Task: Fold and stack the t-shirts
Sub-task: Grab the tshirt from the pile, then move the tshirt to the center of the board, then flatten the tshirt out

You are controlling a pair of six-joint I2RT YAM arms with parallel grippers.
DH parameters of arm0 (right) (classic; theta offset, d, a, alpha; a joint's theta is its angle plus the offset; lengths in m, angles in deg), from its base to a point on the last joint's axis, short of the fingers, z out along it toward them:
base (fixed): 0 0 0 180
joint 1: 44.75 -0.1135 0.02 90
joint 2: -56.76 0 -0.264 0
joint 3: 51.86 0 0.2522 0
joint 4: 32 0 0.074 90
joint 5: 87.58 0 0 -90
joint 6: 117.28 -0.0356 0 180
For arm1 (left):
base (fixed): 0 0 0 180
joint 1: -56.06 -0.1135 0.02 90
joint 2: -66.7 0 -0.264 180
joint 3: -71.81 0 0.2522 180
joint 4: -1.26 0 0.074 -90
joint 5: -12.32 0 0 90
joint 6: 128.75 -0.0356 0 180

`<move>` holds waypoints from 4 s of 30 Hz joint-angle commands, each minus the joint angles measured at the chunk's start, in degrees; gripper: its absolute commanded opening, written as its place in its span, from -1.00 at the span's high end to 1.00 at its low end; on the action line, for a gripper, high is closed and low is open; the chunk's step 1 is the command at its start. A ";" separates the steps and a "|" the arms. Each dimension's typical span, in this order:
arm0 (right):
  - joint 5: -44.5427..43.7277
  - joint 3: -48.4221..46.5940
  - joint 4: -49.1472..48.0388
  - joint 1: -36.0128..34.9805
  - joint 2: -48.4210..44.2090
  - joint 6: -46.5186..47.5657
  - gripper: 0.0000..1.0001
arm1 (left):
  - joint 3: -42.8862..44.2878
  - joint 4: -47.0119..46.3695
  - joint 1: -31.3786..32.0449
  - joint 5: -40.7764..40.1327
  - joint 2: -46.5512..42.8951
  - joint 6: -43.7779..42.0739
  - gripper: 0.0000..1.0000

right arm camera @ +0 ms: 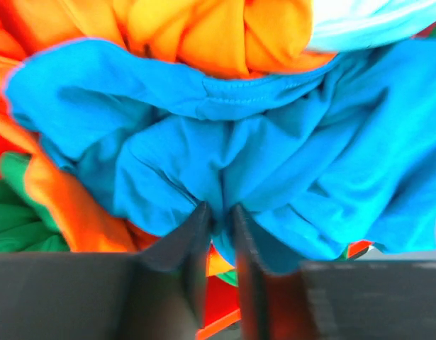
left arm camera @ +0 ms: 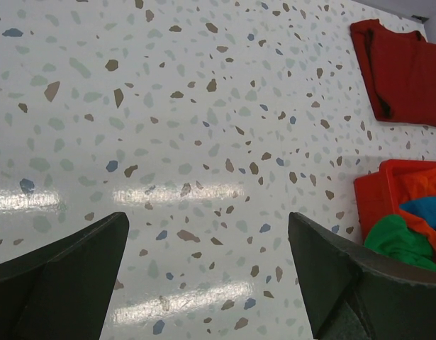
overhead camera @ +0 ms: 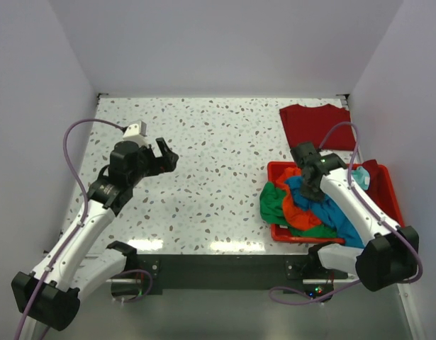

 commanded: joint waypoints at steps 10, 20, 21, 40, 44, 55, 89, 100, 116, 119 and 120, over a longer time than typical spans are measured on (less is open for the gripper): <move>-4.02 -15.43 7.77 0.27 -3.79 2.46 1.00 | -0.29 -4.01 -0.41 2.10 1.58 -0.11 -1.00; -5.17 -41.97 9.02 0.27 -3.27 9.23 1.00 | -0.47 -5.50 -0.41 2.72 1.58 -0.38 -1.00; -4.82 -44.08 7.97 0.27 -3.00 9.58 1.00 | -0.55 -5.68 -0.41 2.81 1.58 -0.46 -1.00; 31.56 -76.70 -22.79 -3.23 13.94 20.22 1.00 | 1.20 -3.57 -0.41 0.53 0.09 -1.08 -1.00; 31.74 -82.05 -25.53 -12.38 20.45 21.89 1.00 | 2.78 -0.59 -0.41 -3.25 -0.97 -1.25 -1.00; 36.35 -83.33 -35.37 -21.09 30.58 13.71 1.00 | 7.97 11.10 -0.41 -18.54 -4.31 -1.52 -1.00; 30.36 -22.21 -33.53 -30.76 33.82 13.36 -0.32 | -11.63 -0.57 -2.70 -3.26 15.82 1.20 -0.95; 26.21 -23.71 -31.33 -30.76 36.64 13.80 -0.30 | -13.47 -4.01 -2.78 -0.97 19.77 1.65 -0.64; 26.30 -24.41 -31.51 -30.76 39.19 13.98 0.01 | -13.48 -1.55 -2.78 -6.68 16.16 -0.73 -0.35; 25.33 -24.23 -31.51 -30.76 38.58 14.06 0.28 | -12.07 -2.25 -2.96 -8.79 18.01 -1.60 -0.35; 24.81 -24.23 -31.24 -30.76 38.31 13.89 0.37 | -11.11 -2.60 -3.39 -9.40 18.54 -1.96 -0.35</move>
